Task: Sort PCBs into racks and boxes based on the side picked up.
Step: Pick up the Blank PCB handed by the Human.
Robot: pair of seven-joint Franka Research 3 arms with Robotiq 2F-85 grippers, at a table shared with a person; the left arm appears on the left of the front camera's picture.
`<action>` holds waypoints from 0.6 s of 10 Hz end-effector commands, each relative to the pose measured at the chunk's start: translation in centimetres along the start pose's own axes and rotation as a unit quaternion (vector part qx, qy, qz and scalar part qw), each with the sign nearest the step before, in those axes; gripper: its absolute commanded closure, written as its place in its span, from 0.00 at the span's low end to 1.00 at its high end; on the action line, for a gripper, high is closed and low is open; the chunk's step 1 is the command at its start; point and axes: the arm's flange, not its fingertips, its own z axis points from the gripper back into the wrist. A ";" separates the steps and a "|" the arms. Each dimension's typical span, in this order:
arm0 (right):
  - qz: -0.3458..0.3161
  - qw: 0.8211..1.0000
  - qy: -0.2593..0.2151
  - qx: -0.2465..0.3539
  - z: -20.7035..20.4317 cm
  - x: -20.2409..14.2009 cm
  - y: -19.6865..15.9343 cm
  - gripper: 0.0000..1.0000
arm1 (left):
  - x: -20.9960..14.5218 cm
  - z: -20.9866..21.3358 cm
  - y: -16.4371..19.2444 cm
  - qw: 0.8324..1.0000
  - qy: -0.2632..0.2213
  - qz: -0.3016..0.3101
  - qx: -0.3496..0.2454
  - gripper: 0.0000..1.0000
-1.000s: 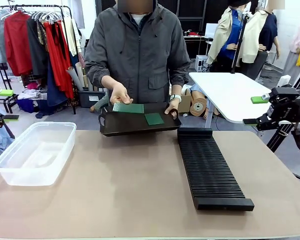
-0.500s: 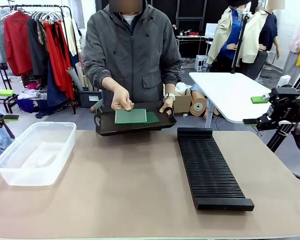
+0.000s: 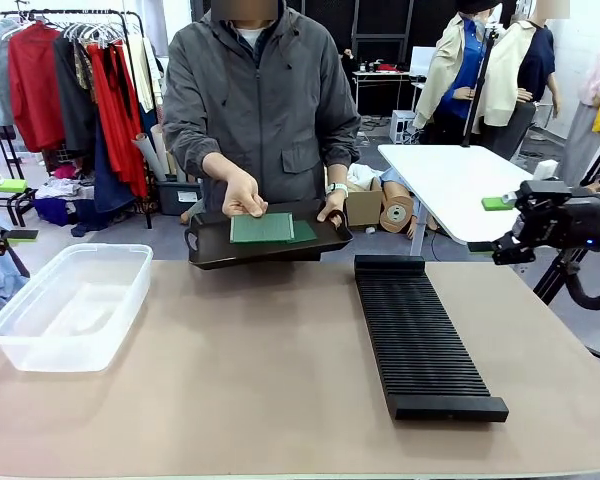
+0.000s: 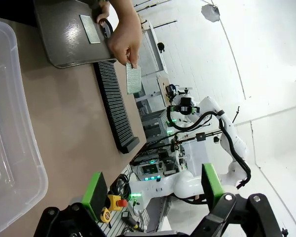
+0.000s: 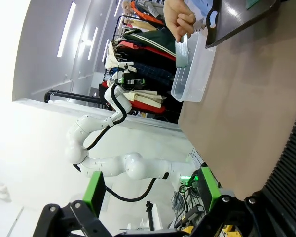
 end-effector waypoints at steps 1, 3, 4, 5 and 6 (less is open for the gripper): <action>0.019 1.000 0.011 0.007 -1.0 3.6 -0.2 0.00 | -0.2 0.1 -0.1 1.000 -0.001 0.003 -0.003 0.00; 0.016 0.999 0.029 -0.007 -1.7 6.7 -1.0 0.00 | -0.2 0.1 -0.1 1.000 -0.001 0.003 -0.003 0.00; 0.009 0.999 0.041 -0.008 -2.2 8.2 -1.5 0.00 | -0.2 0.1 -0.1 1.000 -0.001 0.003 -0.003 0.00; -0.007 0.999 0.040 -0.004 -2.7 9.5 -2.5 0.00 | -0.2 0.1 -0.1 1.000 -0.001 0.003 -0.003 0.00; -0.019 0.999 0.045 0.009 -3.5 10.6 -3.7 0.00 | -0.2 0.1 -0.1 1.000 -0.001 0.003 -0.003 0.00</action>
